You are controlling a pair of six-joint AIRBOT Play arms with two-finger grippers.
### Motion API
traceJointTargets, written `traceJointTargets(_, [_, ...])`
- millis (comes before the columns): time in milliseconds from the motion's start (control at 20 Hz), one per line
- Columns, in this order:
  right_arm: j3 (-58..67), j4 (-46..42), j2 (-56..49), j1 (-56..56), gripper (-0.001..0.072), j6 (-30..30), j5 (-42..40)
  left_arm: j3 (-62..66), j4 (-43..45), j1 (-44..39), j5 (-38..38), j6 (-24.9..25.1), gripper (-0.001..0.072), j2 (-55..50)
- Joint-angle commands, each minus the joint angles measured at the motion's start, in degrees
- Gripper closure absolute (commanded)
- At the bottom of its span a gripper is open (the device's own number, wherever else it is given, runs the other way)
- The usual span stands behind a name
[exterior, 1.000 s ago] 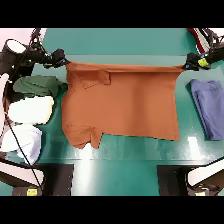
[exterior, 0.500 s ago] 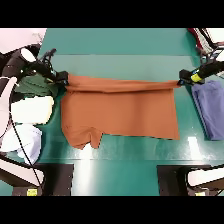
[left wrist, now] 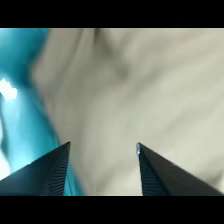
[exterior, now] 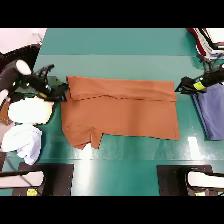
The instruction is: Fold the shirts.
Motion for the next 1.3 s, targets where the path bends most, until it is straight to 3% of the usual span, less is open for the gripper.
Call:
traceJointTargets(0, [-7.72,0.96,8.66,-0.46,0.0324,-0.63,-0.33,-18.34,-1.05,-0.04,1.18,-1.53,0.0209,13.44])
traceJointTargets(250, [-12.76,1.01,14.78,-0.26,0.0324,-0.63,-3.34,-34.27,-5.95,-0.04,1.81,-3.10,0.0209,23.23])
traceJointTargets(600, [-12.74,1.01,16.20,-0.26,0.0325,-0.63,-3.23,-40.41,-16.63,-0.04,11.61,-0.98,0.0212,23.47])
traceJointTargets(650, [-12.74,0.98,16.20,-0.26,0.0325,-0.63,-2.49,-40.15,-16.74,-0.04,11.87,-0.98,0.0375,23.47])
traceJointTargets(700, [-12.76,0.81,16.20,-0.37,0.0325,-0.96,-1.01,-39.63,-16.79,-0.04,11.69,-0.90,0.0651,23.50])
traceJointTargets(750, [-12.94,0.59,16.20,-1.16,0.0325,-2.64,1.11,-38.62,-16.81,-0.04,11.13,-0.09,0.0683,23.61])
traceJointTargets(1000, [-29.18,-3.69,20.46,-13.42,0.0305,-3.50,4.94,-32.61,-15.91,-0.04,7.93,0.52,0.0684,27.23])
traceJointTargets(1050, [-33.40,-3.39,20.68,-16.35,0.0197,-3.50,4.68,-31.93,-16.02,-0.04,8.28,0.55,0.0684,27.98])
traceJointTargets(1250, [-44.92,2.14,18.14,-22.05,0.0225,-5.81,1.95,-31.54,-16.17,-0.04,9.09,0.57,0.0684,28.46])
